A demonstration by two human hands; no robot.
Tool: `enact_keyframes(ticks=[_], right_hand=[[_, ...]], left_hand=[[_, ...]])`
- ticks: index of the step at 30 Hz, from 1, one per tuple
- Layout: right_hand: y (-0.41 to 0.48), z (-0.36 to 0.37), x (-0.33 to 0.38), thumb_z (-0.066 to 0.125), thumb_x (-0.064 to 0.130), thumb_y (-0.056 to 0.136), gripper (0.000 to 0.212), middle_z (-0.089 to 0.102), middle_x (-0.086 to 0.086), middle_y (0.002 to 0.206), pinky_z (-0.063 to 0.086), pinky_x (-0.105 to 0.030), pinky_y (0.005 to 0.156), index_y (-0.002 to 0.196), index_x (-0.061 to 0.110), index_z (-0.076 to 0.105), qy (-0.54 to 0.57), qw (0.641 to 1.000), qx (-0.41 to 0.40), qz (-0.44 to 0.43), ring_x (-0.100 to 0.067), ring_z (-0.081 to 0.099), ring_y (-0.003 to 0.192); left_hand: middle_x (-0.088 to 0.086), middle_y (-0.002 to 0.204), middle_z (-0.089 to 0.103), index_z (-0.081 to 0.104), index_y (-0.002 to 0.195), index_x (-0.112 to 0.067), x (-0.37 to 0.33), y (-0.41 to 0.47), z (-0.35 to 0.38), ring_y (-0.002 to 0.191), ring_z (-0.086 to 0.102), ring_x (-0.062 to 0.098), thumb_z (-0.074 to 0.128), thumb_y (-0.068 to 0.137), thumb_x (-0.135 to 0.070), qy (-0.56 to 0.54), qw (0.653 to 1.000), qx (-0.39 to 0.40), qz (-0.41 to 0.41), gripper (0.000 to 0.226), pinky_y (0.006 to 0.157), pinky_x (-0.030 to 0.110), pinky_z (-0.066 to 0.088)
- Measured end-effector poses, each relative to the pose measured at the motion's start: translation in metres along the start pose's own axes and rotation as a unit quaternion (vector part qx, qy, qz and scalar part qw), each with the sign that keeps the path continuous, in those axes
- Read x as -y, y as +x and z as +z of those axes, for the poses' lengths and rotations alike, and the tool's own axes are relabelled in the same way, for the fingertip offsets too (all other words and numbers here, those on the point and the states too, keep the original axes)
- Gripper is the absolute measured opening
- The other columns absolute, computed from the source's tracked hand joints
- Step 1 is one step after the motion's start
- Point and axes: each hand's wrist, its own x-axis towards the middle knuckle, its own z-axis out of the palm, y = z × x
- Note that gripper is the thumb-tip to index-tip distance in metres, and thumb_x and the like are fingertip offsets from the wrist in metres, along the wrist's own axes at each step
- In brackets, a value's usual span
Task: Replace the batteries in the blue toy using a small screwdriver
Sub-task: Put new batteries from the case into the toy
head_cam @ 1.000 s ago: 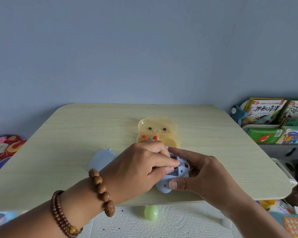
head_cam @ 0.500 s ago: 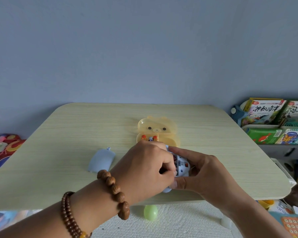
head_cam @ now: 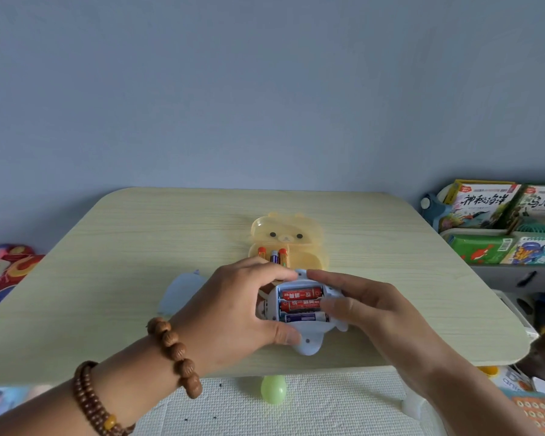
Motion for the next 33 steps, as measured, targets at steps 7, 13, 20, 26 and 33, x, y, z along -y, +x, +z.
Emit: enact_keyframes(ticks=[7,13,20,26,33], right_hand=[[0.0009,0.0052,0.0,0.071,0.005,0.087,0.04,0.081,0.002,0.104,0.053,-0.013,0.071,0.12,0.027,0.074,0.018,1.0,-0.006,0.001,-0.005,0.074,0.088],[0.0013,0.0062,-0.0002,0.071,0.003,0.087,0.041,0.081,0.001,0.103,0.056,-0.016,0.074,0.121,0.025,0.074,0.023,1.0,-0.013,0.004,-0.011,0.076,0.095],[0.0014,0.0071,-0.0006,0.071,0.005,0.087,0.04,0.081,0.002,0.104,0.057,-0.024,0.08,0.12,0.027,0.074,0.017,1.0,-0.02,-0.002,-0.012,0.076,0.098],[0.0015,0.008,0.0001,0.073,0.0,0.085,0.044,0.081,0.001,0.102,0.056,-0.016,0.07,0.122,0.025,0.074,0.017,0.999,-0.027,-0.003,-0.009,0.077,0.091],[-0.0035,0.0068,0.0002,0.077,0.017,0.086,0.042,0.079,0.006,0.111,0.059,-0.034,0.093,0.125,0.032,0.071,0.005,1.0,-0.01,-0.013,-0.013,0.074,0.105]], left_hand=[[-0.026,0.113,0.059,0.059,0.128,-0.042,0.0038,-0.0002,0.0009,0.103,0.054,-0.012,0.087,0.057,-0.058,0.001,1.0,0.0,-0.007,0.078,0.078,-0.001,0.042],[-0.027,0.111,0.059,0.06,0.127,-0.044,0.0045,-0.0006,0.0009,0.103,0.052,-0.016,0.088,0.057,-0.055,-0.002,1.0,-0.005,-0.01,0.077,0.075,-0.002,0.041],[-0.026,0.113,0.059,0.06,0.128,-0.045,0.0057,0.0007,0.0014,0.103,0.053,-0.015,0.089,0.058,-0.054,-0.006,1.0,-0.007,-0.012,0.076,0.076,-0.002,0.041],[-0.023,0.113,0.06,0.062,0.127,-0.041,0.0048,0.002,0.0015,0.104,0.057,-0.007,0.091,0.057,-0.05,-0.002,1.0,-0.018,-0.013,0.076,0.088,0.014,0.05],[-0.024,0.112,0.061,0.063,0.126,-0.04,0.0044,0.0023,0.0026,0.103,0.058,-0.009,0.091,0.056,-0.052,-0.003,1.0,-0.021,-0.015,0.076,0.09,0.015,0.05]])
